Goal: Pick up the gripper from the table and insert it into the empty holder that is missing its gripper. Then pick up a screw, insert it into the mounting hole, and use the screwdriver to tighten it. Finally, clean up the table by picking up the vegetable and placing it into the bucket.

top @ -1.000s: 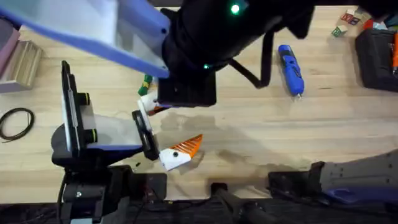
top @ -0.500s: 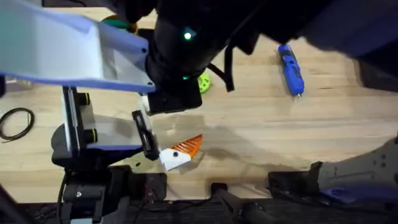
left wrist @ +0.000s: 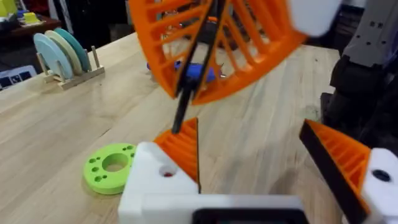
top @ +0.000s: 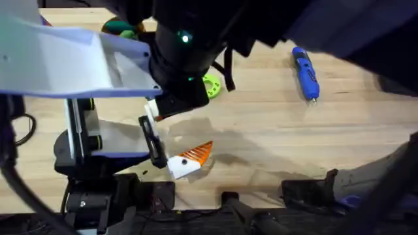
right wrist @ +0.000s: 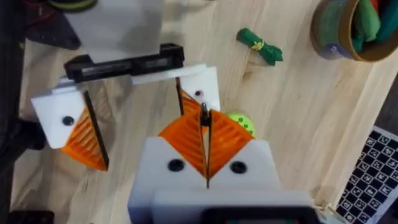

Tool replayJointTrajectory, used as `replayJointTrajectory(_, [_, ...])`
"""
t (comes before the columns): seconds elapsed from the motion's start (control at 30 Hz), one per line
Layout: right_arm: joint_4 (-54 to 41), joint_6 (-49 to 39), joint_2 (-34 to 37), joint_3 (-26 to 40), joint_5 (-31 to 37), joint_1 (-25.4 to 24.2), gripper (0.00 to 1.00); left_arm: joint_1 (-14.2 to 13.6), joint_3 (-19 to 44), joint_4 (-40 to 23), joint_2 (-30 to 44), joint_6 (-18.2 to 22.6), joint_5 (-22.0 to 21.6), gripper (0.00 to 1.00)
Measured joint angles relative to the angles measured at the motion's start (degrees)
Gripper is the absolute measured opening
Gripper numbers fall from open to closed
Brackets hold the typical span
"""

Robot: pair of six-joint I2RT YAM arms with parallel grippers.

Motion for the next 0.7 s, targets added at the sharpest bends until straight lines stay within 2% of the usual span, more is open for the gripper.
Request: replayJointTrajectory(0.7, [0.1, -1.4, 2.8, 0.0, -1.5, -1.1, 0.006, 0.0, 0.0, 0.0, 0.0, 0.0, 0.0, 0.985])
